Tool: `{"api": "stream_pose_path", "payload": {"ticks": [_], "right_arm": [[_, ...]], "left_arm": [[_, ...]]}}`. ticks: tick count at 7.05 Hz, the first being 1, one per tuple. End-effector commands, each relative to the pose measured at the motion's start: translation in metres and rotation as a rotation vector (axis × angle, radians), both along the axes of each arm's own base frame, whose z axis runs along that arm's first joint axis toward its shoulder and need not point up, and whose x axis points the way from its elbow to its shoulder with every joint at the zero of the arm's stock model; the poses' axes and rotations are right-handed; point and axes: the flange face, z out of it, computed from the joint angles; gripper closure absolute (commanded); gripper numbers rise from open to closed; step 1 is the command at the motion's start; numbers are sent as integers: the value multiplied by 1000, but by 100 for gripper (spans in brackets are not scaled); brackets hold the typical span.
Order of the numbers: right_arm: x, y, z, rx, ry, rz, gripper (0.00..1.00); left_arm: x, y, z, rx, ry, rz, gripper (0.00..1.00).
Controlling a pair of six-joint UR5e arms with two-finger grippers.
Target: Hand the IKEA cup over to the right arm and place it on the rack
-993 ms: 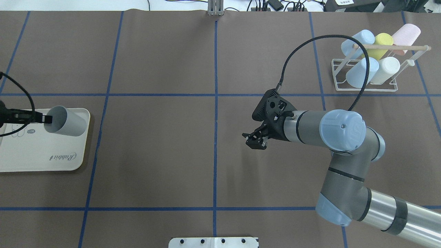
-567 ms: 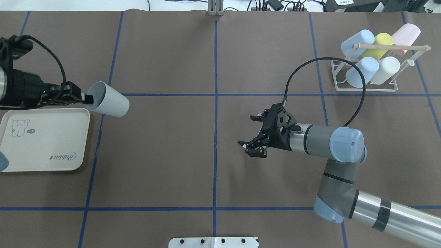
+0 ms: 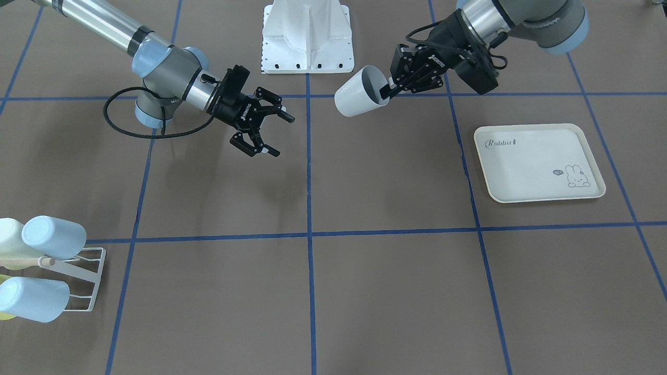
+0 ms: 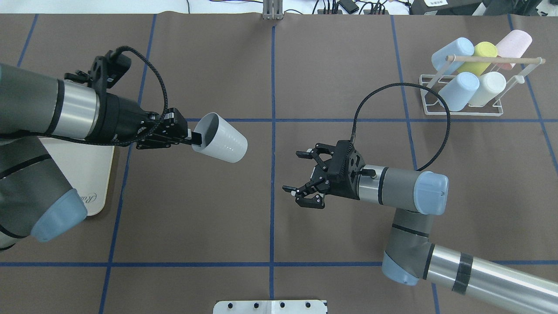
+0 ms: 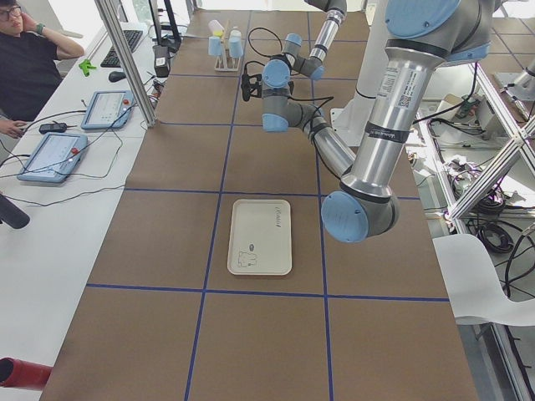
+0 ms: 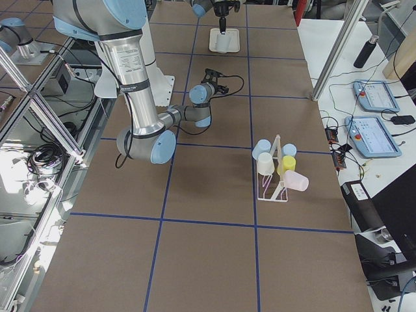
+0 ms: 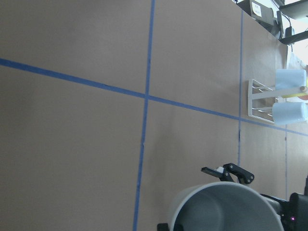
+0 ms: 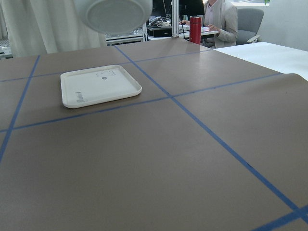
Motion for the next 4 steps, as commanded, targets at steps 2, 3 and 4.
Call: {"api": "stream_pose_path", "payload": {"ticks": [2, 3, 4], "right_arm": [[-2, 0, -30, 32, -52, 1, 1], [-3, 1, -35, 37, -58, 0, 1], [-3, 1, -37, 38, -63, -2, 1]], "left_arm": [[39, 8, -13, 3, 9, 58, 100], [46, 6, -14, 0, 6, 65, 100], [55, 10, -14, -1, 5, 78, 100]]}}
